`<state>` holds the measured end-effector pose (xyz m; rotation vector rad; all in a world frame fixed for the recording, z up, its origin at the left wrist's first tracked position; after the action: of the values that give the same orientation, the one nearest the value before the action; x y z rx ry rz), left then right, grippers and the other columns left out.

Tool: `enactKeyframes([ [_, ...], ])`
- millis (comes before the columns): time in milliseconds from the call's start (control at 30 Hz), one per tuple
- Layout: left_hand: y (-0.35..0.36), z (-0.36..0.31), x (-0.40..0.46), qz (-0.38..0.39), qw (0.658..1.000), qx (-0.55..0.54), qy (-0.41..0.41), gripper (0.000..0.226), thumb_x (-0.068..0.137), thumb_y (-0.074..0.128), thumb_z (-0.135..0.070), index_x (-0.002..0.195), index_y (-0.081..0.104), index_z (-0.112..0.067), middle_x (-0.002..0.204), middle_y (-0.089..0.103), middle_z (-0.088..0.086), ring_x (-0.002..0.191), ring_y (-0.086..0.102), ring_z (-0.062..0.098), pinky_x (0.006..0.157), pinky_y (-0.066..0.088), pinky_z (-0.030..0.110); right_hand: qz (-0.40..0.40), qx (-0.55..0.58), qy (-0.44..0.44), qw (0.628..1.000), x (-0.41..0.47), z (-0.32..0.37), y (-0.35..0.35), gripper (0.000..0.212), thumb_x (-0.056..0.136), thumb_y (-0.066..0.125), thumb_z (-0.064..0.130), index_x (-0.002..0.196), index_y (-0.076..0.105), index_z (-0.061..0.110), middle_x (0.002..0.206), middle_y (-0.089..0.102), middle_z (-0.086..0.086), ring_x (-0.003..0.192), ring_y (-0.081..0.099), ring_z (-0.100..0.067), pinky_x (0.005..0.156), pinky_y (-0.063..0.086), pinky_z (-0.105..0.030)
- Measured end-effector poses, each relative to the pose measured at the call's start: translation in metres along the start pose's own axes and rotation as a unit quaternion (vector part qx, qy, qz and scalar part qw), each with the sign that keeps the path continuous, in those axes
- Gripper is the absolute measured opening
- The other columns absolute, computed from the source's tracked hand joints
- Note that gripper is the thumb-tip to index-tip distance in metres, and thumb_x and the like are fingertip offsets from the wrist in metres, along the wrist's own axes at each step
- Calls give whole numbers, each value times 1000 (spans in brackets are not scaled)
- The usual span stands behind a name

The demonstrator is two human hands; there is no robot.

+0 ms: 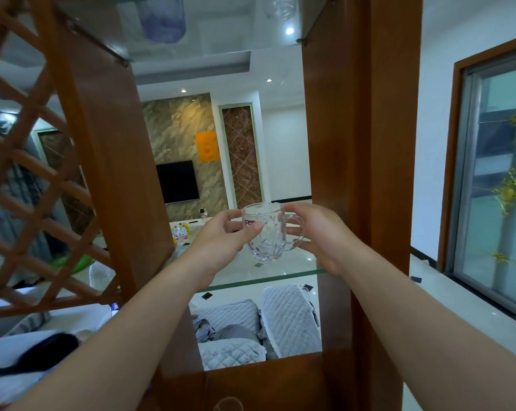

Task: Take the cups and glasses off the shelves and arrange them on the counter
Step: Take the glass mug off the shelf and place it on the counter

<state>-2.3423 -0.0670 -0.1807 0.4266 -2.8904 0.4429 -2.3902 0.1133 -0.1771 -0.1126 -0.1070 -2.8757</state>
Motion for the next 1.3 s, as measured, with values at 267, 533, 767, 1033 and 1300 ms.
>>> enactKeyframes([
  [267, 4, 4, 4, 29, 998, -54, -7, 46, 93, 75, -24, 136, 57, -21, 118, 77, 0, 115, 70, 19, 111, 48, 43, -53, -154, -128, 978, -9, -10, -14, 21, 106, 55, 27, 120, 71, 24, 106, 72, 6, 97, 68, -15, 84, 57, -32],
  [533, -1, 2, -12, 0, 999, -43, 10, 31, 96, 72, -24, 119, 52, -30, 109, 71, -11, 105, 66, 8, 113, 45, 46, -72, -159, -105, 979, 1, -10, -8, 24, 108, 53, 28, 123, 71, 27, 105, 69, 3, 90, 67, -17, 89, 61, -43],
  [767, -3, 2, -18, -11, 999, -43, 10, 47, 95, 74, -25, 138, 57, -22, 127, 68, -4, 112, 66, 10, 114, 46, 46, -79, -119, -83, 986, 5, -11, -6, 24, 106, 57, 28, 125, 66, 18, 106, 70, 0, 95, 68, -17, 83, 60, -32],
  [1033, -11, 3, -22, -56, 997, -51, 18, 46, 94, 75, -25, 138, 61, -24, 133, 69, -5, 120, 66, 16, 91, 55, 32, -50, -90, -113, 988, 2, -13, 0, 18, 106, 57, 27, 117, 69, 20, 106, 72, -5, 90, 66, -18, 85, 60, -37],
  [1300, -22, -16, -37, -91, 994, -51, 39, 42, 94, 74, -25, 135, 63, -29, 126, 69, -12, 117, 65, 7, 91, 53, 26, -31, -40, -169, 984, 3, -3, 10, 14, 105, 59, 24, 100, 72, 26, 95, 72, 1, 85, 64, -16, 81, 58, -37],
])
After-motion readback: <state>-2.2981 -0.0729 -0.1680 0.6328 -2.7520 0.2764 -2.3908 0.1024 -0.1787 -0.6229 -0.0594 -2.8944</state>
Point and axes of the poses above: each hand's wrist, its own x-axis towards the middle knuckle, its own y-axis out of the palm, z = x × y, the point moved 1 cm from there along x, towards the middle knuckle
